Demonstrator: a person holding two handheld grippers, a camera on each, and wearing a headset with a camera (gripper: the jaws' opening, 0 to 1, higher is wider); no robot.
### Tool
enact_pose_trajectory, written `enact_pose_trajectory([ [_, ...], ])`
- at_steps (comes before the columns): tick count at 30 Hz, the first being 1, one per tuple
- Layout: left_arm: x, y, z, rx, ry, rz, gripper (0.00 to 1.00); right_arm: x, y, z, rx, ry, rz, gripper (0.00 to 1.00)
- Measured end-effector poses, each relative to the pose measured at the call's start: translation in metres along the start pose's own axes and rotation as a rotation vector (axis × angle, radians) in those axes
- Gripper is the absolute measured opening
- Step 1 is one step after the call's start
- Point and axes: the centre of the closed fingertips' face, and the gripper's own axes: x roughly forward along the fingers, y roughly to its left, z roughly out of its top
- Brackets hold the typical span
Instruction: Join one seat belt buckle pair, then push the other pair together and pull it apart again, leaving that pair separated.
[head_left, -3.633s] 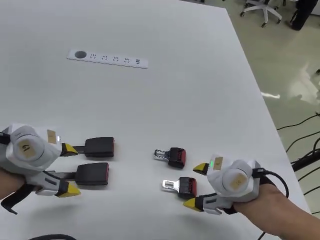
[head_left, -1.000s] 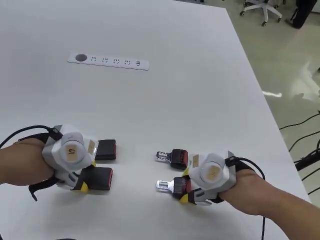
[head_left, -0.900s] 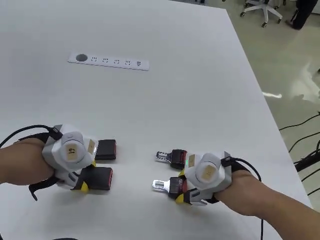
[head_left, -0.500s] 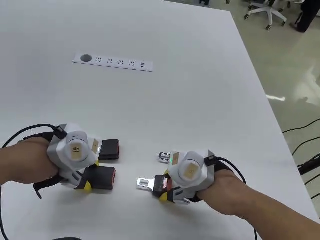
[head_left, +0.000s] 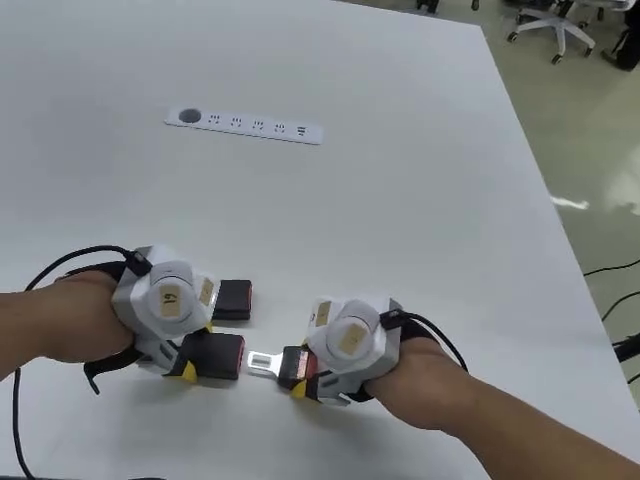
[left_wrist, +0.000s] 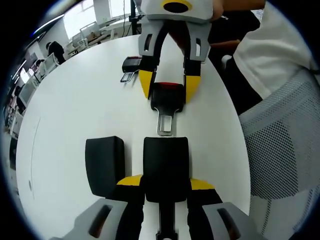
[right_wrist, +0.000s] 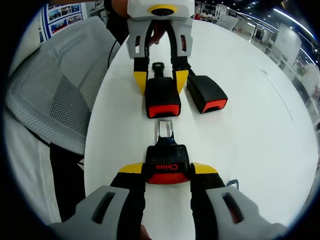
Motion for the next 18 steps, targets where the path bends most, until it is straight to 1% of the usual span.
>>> enact_pose_trajectory([
  [4,0.0013,0.001,-0.0016,0.008,0.005,-0.003,0.33,0.0013,0.0028,0.0048,-0.011,0.008,0.005,0.33],
  [5,0.0014,0.001,-0.0016,0.009,0.007,-0.004,0.33,0.0031,0.001,0.0069,-0.016,0.012,0.006,0.33],
  [6,0.0014,0.0011,-0.0018,0.013,0.01,-0.006,0.33,0.0032,0.0007,0.0063,-0.026,0.028,0.006,0.33],
  [8,0.0015,0.0011,-0.0024,0.011,0.01,-0.006,0.33,0.0026,0.0008,0.0059,-0.03,0.03,0.006,0.33],
  [14,0.0007,0.0003,-0.0025,0.006,0.011,-0.003,0.33,0.0021,0.0013,0.0082,-0.034,0.03,0.003,0.33],
  [16,0.0008,0.0004,-0.0028,0.005,0.013,-0.002,0.33,0.003,0.0003,0.0101,-0.031,0.018,0.0,0.33],
  [18,0.0007,0.0003,-0.003,0.004,0.016,-0.001,0.33,0.0041,0.0003,0.0109,-0.036,0.019,-0.001,0.33],
])
